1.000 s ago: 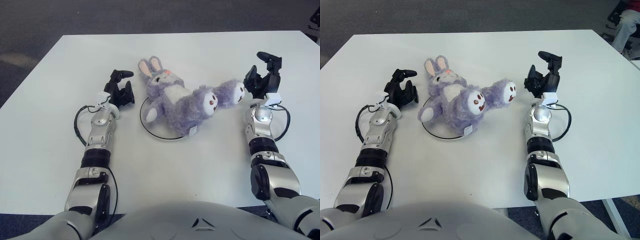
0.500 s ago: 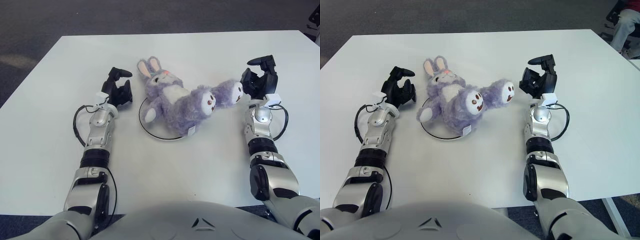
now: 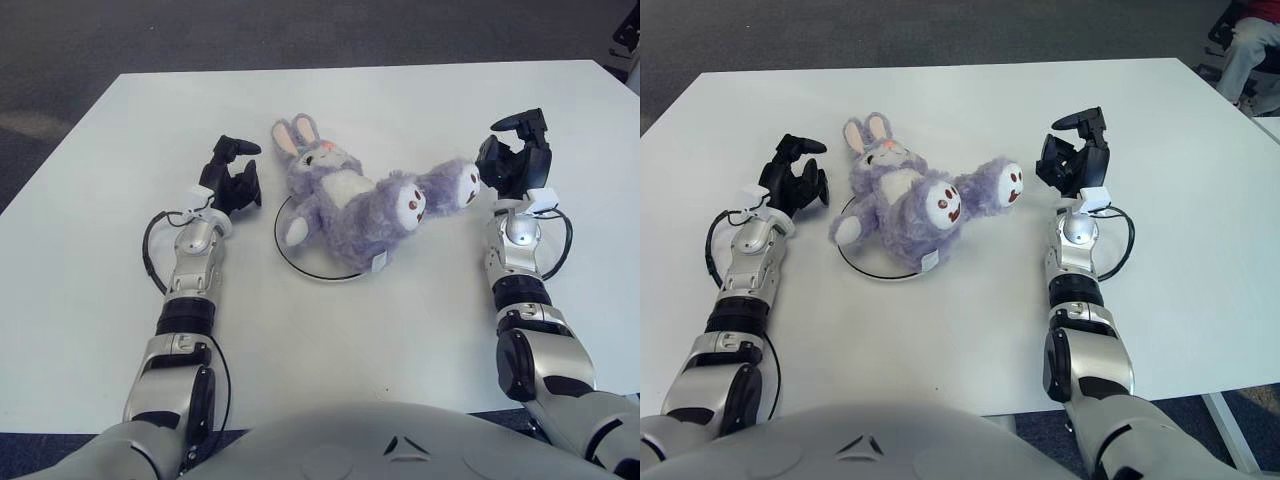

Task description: Put the doll into the plate.

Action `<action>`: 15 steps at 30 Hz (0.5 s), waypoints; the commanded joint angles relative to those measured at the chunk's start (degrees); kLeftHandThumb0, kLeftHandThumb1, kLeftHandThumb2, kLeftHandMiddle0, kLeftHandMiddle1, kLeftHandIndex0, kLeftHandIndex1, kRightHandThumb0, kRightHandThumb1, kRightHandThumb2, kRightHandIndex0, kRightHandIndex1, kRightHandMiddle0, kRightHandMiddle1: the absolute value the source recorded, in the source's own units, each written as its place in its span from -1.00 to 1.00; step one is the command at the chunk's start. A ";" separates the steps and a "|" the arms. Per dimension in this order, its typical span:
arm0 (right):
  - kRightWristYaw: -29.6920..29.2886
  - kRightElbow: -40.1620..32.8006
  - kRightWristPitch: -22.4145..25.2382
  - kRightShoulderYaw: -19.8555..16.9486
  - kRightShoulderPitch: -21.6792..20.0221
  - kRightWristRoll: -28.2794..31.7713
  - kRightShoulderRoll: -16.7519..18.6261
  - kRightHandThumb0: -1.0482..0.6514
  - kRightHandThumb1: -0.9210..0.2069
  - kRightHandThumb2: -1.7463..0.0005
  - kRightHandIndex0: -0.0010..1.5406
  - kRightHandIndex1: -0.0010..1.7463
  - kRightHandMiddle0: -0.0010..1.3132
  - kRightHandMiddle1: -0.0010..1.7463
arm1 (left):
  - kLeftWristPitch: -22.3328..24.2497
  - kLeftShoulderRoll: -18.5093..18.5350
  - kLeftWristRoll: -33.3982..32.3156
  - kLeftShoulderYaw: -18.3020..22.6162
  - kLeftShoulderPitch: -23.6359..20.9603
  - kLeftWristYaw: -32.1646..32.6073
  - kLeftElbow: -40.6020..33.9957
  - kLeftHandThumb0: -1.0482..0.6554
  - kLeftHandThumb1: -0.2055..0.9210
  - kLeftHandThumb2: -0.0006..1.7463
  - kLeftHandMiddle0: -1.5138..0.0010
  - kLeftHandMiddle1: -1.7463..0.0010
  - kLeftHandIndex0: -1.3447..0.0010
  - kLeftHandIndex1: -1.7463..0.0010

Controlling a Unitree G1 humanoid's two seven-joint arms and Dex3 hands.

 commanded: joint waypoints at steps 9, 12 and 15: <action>-2.29 2.13 1.39 1.99 9.90 -2.79 4.38 -0.31 -0.82 0.10 0.65 1.00 -0.78 0.47 | -1.17 -0.09 1.33 -0.32 4.40 0.43 6.00 -0.12 0.74 0.18 -0.26 -1.00 1.00 0.26; -2.41 1.64 1.77 2.19 10.10 -3.03 4.32 -0.22 -0.95 0.37 0.65 1.00 -0.64 0.80 | -1.51 -0.03 1.37 -0.33 4.33 0.39 6.26 -0.15 0.83 0.12 -0.23 -1.00 1.00 0.27; -2.62 0.79 2.81 2.62 10.51 -3.59 3.98 -0.22 -0.74 0.22 0.64 1.00 -0.50 0.87 | -2.19 -0.17 1.24 -0.16 4.16 0.62 6.93 -0.14 0.82 0.12 -0.24 -1.00 1.00 0.09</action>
